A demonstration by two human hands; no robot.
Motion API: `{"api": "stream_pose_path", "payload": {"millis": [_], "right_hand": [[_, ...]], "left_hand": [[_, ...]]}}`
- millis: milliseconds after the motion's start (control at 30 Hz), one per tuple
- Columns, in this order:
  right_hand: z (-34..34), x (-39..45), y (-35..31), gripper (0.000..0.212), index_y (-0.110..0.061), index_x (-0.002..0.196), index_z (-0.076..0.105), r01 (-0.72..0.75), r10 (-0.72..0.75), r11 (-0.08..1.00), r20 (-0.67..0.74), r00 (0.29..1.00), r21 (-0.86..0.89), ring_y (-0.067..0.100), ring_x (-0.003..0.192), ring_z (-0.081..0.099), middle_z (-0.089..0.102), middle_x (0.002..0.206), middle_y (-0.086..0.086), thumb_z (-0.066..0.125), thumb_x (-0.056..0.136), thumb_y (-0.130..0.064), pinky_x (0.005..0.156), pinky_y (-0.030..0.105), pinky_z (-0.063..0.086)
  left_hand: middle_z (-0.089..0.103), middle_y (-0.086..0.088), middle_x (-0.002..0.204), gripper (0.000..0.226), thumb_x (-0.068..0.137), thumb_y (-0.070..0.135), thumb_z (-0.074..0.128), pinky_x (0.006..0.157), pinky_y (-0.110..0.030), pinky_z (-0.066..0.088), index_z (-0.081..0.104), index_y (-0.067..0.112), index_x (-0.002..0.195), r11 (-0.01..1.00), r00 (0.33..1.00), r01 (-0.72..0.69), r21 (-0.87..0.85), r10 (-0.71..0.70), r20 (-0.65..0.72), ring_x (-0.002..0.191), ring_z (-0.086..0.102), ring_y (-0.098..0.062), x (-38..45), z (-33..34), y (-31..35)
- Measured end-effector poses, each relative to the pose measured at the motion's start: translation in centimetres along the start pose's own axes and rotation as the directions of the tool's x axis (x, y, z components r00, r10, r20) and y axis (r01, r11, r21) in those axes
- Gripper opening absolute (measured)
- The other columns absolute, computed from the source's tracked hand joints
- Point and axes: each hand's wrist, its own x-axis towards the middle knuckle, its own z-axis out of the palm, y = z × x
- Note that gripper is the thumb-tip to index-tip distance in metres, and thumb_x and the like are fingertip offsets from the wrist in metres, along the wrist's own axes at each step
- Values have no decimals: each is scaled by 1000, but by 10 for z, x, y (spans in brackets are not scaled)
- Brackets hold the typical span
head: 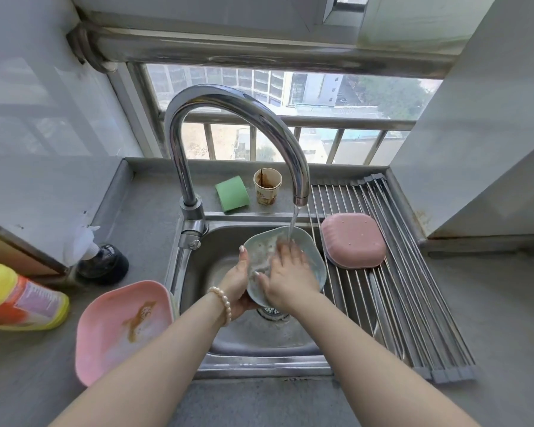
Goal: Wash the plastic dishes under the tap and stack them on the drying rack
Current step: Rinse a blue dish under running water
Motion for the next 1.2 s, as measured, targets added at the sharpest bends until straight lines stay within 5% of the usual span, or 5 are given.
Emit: {"api": "stream_pose_path", "payload": {"millis": [333,567,700,867,1200], "right_hand": [[22,-5,-13,77,-23,153,-2,374,-419,855,55,906,360,19,147,7,11,160,5,38,87,-22,120,37,3],[45,-26,26,42,-14,131,55,417,-418,879,-49,907,230,27,133,41,50,142,5,44,91,-19,111,40,30],[43,-24,44,66,-19,113,65,309,-305,951,-101,947,30,15,130,43,61,125,-4,29,82,-65,118,49,-4],[31,-15,40,52,-16,58,51,270,-84,829,-367,926,489,19,79,48,54,70,-3,65,70,-65,75,29,40],[-20,6,38,53,-19,54,33,30,270,347,-130,954,937,11,51,28,31,54,-2,62,75,-58,50,26,21]], "left_hand": [[63,-17,121,81,87,70,27,89,-37,51,59,2,118,985,995,-82,-151,72,-67,106,62,-28,6,-6,-4],[63,-17,118,54,99,47,32,96,-42,47,59,3,115,879,861,-117,463,322,-393,107,60,-33,10,-19,12],[67,-21,97,31,93,14,45,70,-45,56,57,-6,113,919,888,99,381,91,-451,90,65,-37,-1,-21,17],[61,-22,87,28,89,-8,22,54,-46,56,50,-6,95,984,945,174,-21,-173,-277,79,59,-37,-18,-9,13],[57,-6,91,82,65,85,49,72,-30,39,51,11,101,932,892,-312,185,354,-282,83,53,-18,-9,9,8]]}}
